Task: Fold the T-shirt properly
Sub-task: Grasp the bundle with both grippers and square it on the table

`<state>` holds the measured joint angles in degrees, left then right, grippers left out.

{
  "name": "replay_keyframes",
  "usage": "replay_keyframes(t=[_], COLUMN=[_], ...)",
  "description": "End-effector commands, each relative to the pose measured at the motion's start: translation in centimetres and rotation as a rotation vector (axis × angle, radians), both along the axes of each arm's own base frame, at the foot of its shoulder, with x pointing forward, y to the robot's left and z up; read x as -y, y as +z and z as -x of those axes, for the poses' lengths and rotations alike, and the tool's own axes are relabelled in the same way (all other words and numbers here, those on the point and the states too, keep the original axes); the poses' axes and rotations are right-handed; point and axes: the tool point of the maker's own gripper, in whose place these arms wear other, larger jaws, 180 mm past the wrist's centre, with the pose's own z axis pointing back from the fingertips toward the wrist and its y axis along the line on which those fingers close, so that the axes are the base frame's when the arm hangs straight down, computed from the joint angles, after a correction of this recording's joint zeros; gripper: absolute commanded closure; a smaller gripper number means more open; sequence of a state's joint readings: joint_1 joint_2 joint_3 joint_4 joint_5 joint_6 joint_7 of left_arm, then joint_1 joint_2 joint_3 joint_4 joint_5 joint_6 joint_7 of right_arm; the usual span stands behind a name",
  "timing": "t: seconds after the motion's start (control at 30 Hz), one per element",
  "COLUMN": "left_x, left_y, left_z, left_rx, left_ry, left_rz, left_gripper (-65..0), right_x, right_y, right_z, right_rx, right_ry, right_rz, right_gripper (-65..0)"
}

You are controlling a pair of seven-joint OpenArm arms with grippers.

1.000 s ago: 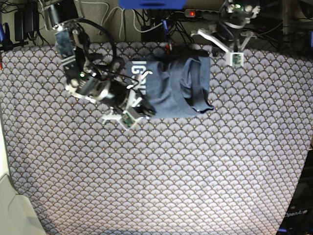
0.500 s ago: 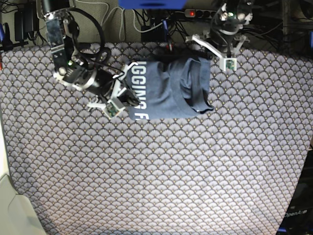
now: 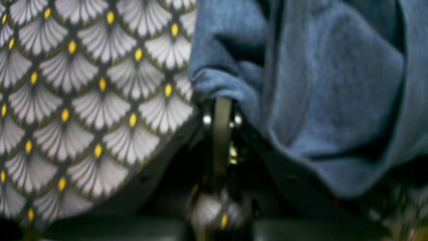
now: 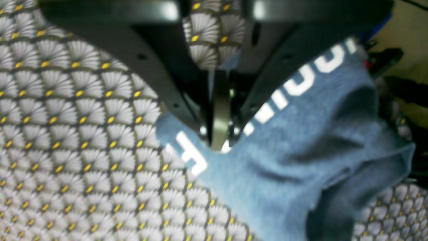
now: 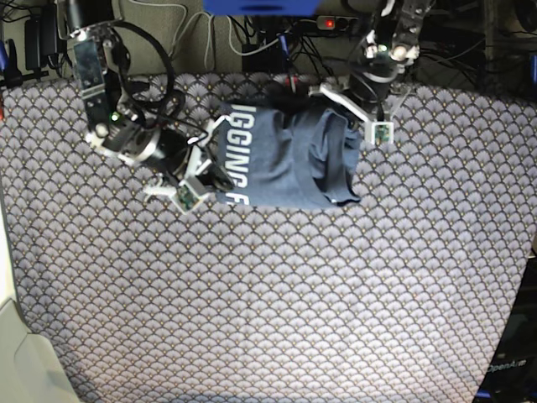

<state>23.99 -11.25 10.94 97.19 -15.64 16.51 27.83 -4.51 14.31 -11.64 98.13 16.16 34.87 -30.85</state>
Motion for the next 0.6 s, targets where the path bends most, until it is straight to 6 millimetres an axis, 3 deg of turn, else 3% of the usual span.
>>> replay_keyframes(t=[0.0, 0.2, 0.37, 0.57], left_x=[0.4, 1.7, 3.6, 6.3], left_y=[-1.0, -1.0, 0.3, 3.1], left_z=[0.4, -3.7, -8.9, -15.5], left_rx=[-0.062, -0.024, 0.036, 0.113], left_ry=[0.002, 0.025, 0.042, 0.041], left_rz=[0.015, 0.044, 0.084, 0.129], left_gripper=[-0.8, -0.8, -0.8, -0.8], right_x=[0.5, 3.4, 5.5, 6.8], right_y=[1.8, 1.5, -0.9, -3.3], right_z=[-1.4, -4.7, -7.1, -7.1], right_rx=[0.059, 0.061, -0.005, -0.077], right_ry=[-0.007, -0.085, -0.131, -0.163], right_rz=[-0.022, 0.001, 0.027, 0.039], right_gripper=[0.0, 0.0, 0.0, 0.0])
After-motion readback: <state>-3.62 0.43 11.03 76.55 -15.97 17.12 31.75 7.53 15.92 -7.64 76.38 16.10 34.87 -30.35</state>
